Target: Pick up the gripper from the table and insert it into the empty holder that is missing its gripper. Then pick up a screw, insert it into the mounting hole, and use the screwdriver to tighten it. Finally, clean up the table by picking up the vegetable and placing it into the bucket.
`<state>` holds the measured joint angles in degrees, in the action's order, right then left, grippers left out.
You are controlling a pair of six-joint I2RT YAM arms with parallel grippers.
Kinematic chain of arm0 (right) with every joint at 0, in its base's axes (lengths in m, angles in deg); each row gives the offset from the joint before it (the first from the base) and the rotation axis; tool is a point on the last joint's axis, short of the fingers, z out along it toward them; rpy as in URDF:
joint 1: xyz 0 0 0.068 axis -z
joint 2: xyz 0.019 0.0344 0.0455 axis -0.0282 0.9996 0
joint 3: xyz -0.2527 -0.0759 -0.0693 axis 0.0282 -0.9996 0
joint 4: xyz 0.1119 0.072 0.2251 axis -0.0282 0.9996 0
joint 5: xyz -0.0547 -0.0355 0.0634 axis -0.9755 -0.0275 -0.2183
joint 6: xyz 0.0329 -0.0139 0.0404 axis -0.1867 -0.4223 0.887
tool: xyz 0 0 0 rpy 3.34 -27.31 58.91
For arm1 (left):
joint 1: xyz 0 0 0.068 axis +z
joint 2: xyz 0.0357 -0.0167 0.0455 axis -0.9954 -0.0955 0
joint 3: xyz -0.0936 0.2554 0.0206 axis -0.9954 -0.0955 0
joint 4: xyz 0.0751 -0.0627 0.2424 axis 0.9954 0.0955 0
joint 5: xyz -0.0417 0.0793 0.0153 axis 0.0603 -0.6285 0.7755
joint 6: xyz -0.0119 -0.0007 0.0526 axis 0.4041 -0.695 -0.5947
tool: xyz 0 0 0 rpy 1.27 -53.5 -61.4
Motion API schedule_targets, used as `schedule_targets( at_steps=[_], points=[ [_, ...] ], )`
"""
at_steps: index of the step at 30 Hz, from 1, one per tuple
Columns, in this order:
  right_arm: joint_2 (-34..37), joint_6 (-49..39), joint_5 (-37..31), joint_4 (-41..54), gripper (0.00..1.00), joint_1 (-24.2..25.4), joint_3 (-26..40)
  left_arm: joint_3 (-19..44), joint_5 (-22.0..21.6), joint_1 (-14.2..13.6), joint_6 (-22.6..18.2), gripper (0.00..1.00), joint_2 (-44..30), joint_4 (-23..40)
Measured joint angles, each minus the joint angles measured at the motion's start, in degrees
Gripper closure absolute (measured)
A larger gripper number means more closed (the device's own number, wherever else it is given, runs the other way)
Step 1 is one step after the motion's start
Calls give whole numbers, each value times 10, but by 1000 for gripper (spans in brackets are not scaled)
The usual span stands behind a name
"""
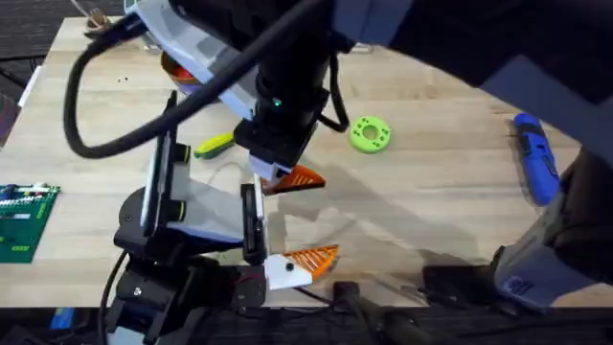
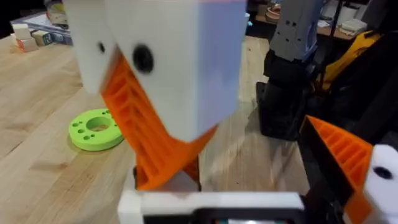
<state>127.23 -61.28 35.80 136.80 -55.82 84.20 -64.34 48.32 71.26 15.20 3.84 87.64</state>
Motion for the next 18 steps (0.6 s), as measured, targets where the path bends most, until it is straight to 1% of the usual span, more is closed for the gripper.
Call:
schedule_targets(
  at_steps=[4,5,7,10,12,13,15,18],
  points=[
    [3,1,0,1,973,0,1,0,0,0,2,8,0,0],
    [3,2,0,2,941,0,1,0,1,0,3,8,0,0],
    [3,3,5,5,781,0,2,0,0,0,3,8,0,0],
    [3,4,7,9,635,-2,4,0,-1,0,3,8,0,0],
    [3,4,7,12,473,0,5,0,-2,0,4,8,0,0],
    [3,4,7,14,408,3,7,0,-2,0,5,8,0,0],
    [3,4,7,14,309,12,10,0,-2,0,4,8,0,0],
    [3,4,7,8,102,37,22,0,-1,0,1,8,0,0]
  ],
)
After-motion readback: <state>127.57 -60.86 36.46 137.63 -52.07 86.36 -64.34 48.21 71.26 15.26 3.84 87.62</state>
